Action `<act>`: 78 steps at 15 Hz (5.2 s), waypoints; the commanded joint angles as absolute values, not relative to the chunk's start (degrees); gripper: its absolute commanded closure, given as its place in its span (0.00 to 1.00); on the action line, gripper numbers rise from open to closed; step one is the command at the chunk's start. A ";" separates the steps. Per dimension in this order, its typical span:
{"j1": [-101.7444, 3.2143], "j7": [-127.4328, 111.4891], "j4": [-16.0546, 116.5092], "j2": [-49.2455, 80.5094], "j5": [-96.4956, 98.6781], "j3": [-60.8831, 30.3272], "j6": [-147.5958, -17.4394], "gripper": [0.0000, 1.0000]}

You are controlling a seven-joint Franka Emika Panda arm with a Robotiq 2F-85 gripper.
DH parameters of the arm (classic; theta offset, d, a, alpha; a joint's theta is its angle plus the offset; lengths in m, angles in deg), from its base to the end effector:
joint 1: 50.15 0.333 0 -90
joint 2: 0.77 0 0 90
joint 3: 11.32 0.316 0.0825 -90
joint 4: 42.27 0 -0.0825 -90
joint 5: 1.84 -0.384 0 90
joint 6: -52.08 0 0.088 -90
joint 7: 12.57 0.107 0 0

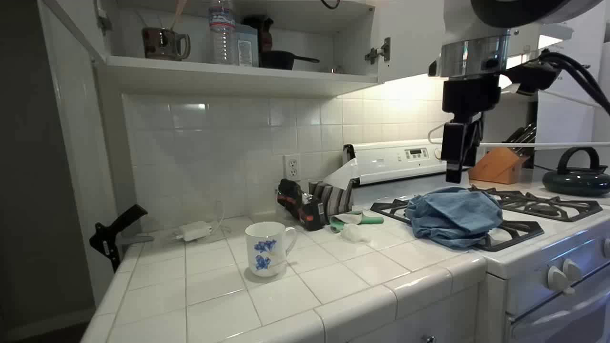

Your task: Pick up the blue cloth from the stove and put it in the cabinet

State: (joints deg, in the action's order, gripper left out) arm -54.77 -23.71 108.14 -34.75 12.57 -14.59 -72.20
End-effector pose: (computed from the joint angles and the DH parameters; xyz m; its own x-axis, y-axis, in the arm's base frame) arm 0.3700 -0.0611 0.4506 0.9763 0.1991 0.0850 0.1775 -0.9610 0.2122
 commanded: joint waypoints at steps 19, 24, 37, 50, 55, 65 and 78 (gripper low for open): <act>-54.39 -23.54 108.02 -34.77 12.76 -14.90 -71.98 0.00; -54.39 -23.54 108.02 -34.77 12.76 -14.90 -71.98 0.00; -57.30 -22.52 105.39 -24.29 15.87 -16.90 -94.81 0.00; -86.72 16.80 84.89 0.37 64.44 0.38 -97.20 0.00; -69.23 20.92 84.82 5.50 59.00 -10.37 -83.71 0.00; -63.17 24.48 73.61 15.99 46.25 -20.72 -82.04 0.00; -62.37 17.39 64.19 25.54 23.43 -26.30 -79.36 0.01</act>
